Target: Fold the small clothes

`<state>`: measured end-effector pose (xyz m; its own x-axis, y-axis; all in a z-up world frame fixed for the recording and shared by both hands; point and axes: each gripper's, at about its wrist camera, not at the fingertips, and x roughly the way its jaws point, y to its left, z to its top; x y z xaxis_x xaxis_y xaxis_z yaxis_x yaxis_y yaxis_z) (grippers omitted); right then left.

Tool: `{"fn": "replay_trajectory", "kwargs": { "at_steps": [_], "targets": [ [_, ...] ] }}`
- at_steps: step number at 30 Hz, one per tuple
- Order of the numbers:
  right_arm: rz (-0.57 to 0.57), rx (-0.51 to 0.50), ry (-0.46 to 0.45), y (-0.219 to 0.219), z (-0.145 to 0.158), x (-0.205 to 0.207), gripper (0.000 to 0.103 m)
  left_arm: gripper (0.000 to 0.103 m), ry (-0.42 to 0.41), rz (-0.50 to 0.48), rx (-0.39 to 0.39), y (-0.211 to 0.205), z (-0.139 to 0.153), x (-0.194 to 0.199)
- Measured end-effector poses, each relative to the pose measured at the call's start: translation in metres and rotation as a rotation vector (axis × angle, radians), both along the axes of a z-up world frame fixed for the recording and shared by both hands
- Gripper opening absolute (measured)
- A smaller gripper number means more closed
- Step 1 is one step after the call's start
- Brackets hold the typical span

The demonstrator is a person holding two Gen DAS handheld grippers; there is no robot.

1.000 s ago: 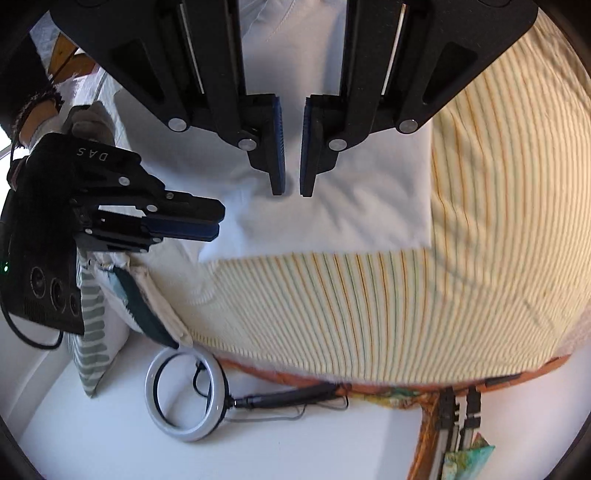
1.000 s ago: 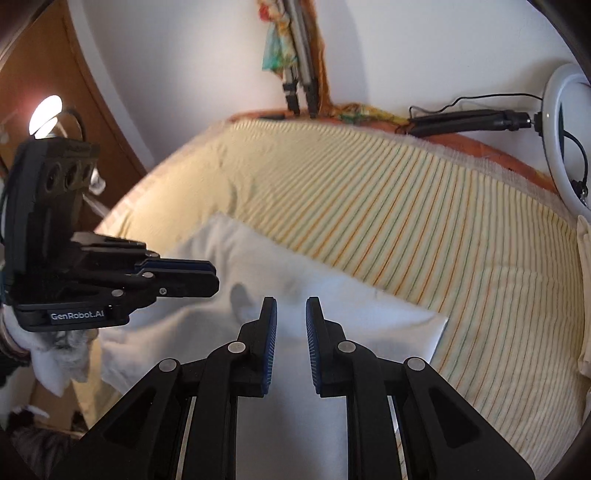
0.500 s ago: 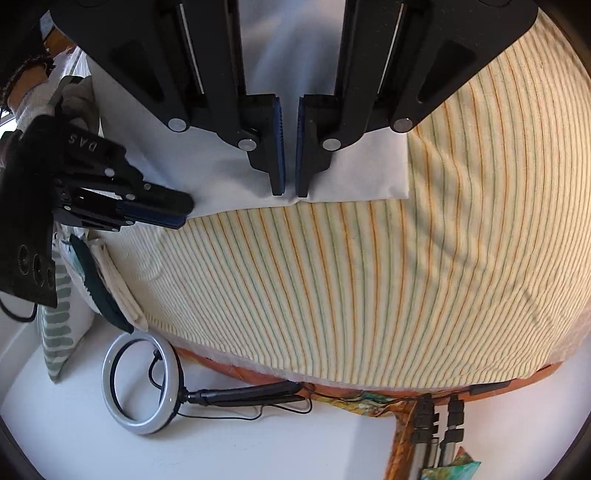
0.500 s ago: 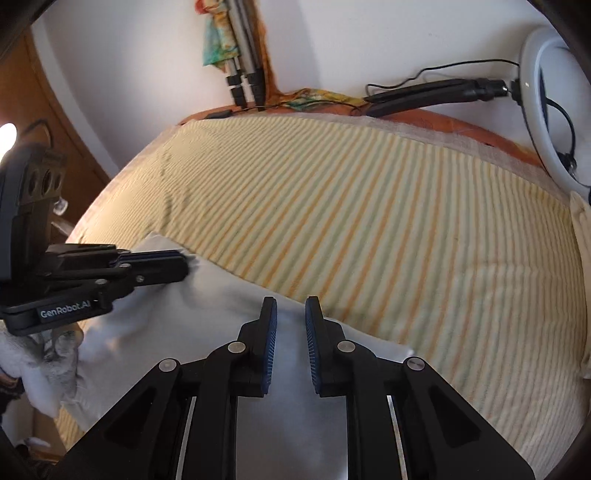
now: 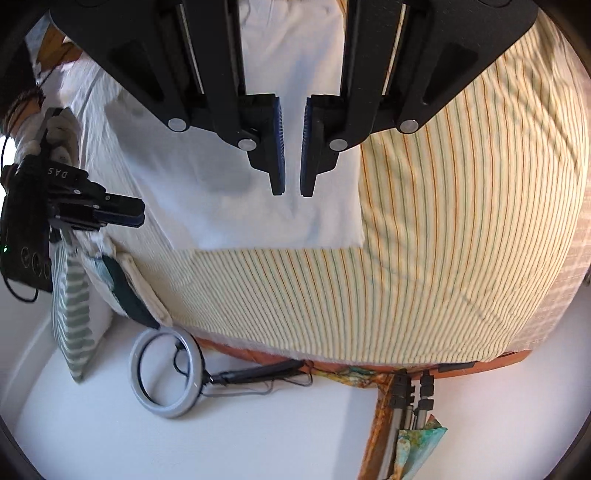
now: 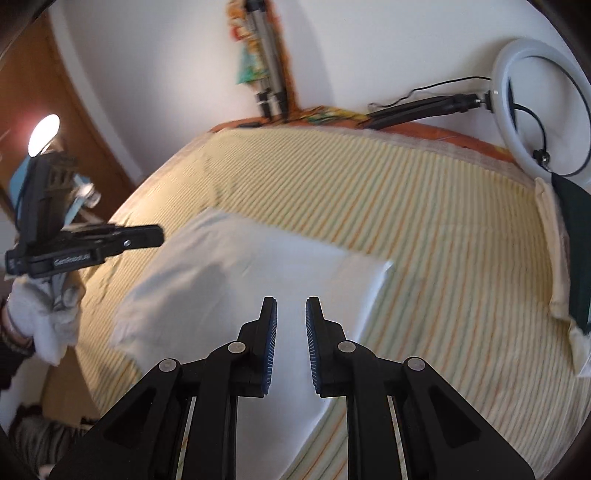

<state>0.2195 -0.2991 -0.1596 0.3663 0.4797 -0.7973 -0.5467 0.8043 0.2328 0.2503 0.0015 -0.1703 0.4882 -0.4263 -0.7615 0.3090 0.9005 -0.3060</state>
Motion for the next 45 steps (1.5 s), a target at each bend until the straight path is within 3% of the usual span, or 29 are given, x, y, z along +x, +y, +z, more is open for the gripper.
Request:
{"fn": "replay_trajectory", "kwargs": {
  "at_steps": [7,17,18,19,20,21,22,25,29,34,40,45],
  "targets": [
    [0.052,-0.029,0.026,0.000,-0.027,-0.060,0.014,0.006,0.019,-0.025,0.064,0.001,-0.033,-0.050],
    [0.039,-0.035,0.031,-0.029,-0.016,-0.090,0.015,0.006,0.033,0.026,-0.001,0.033,-0.020,-0.076],
    [0.024,-0.029,0.021,-0.032,-0.013,-0.093,0.022,0.010,0.048,0.038,-0.033,0.039,-0.018,-0.075],
    [0.004,-0.021,0.006,-0.035,-0.009,-0.093,0.037,0.024,0.060,0.048,-0.064,0.044,-0.016,-0.074],
    [-0.020,-0.004,-0.021,-0.039,-0.004,-0.094,0.046,0.033,0.071,0.062,-0.101,0.051,-0.014,-0.071],
    [-0.038,0.018,-0.046,-0.043,0.000,-0.095,0.063,0.043,0.077,0.075,-0.137,0.057,-0.012,-0.068],
    [-0.060,0.050,-0.073,-0.048,0.004,-0.094,0.071,0.044,0.085,0.084,-0.165,0.061,-0.009,-0.064],
    [-0.094,0.123,-0.089,-0.055,0.014,-0.087,0.077,0.044,0.103,0.095,-0.208,0.068,-0.006,-0.049],
    [-0.144,0.147,-0.005,-0.063,0.009,-0.058,0.078,0.044,0.138,0.115,-0.263,0.072,-0.011,-0.024],
    [-0.214,0.245,0.140,-0.077,-0.014,-0.023,0.077,0.044,0.179,0.116,-0.310,0.071,-0.026,0.012],
    [-0.265,0.372,0.257,-0.090,-0.045,0.000,0.060,0.044,0.216,0.083,-0.320,0.063,-0.040,0.032],
    [-0.275,0.455,0.295,-0.097,-0.055,0.008,0.055,0.044,0.239,0.039,-0.317,0.052,-0.048,0.037]
  ]
}}
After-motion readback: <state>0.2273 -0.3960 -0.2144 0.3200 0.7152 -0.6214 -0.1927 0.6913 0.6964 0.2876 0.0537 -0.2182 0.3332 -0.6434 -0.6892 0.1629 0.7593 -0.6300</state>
